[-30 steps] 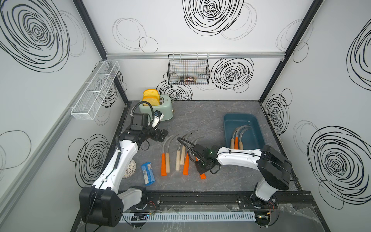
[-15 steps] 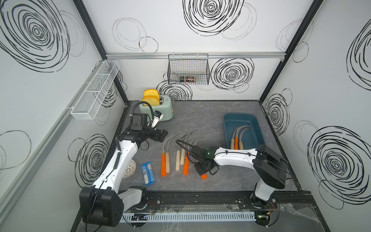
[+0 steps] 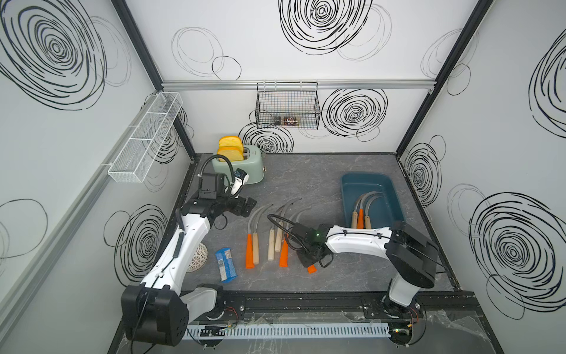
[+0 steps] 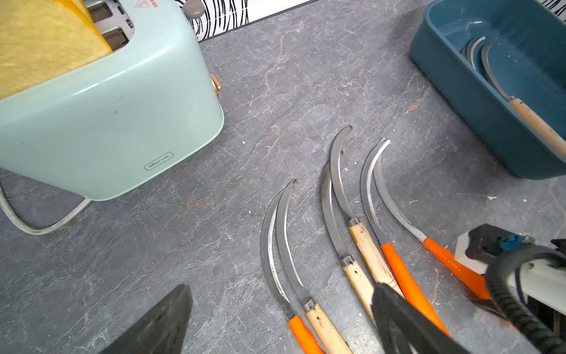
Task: Put small sickles into storage boxes
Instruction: Pick up the sickle at the center of the board.
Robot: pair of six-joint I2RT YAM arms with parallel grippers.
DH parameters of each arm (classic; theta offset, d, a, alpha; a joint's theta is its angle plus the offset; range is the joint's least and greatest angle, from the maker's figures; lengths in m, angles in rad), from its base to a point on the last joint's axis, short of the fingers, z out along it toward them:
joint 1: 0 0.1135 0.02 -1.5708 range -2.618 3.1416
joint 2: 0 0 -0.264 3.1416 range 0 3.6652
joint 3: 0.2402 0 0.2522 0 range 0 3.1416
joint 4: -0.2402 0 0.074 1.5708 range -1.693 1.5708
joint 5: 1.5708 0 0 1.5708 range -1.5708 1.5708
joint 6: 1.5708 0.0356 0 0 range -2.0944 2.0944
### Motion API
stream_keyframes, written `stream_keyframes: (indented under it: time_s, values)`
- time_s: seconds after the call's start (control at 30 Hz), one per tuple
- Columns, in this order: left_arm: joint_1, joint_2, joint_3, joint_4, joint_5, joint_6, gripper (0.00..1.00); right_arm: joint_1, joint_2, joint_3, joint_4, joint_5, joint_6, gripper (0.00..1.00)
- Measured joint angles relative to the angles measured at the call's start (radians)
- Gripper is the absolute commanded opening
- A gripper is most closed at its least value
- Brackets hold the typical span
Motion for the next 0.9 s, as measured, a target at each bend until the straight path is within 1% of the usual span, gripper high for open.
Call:
stream_keyframes:
  time_s: [0.9]
  values:
    - [-0.001, 0.000, 0.000, 0.000, 0.003, 0.000, 0.96, 0.008, -0.011, -0.026, 0.017, 0.057, 0.038, 0.40]
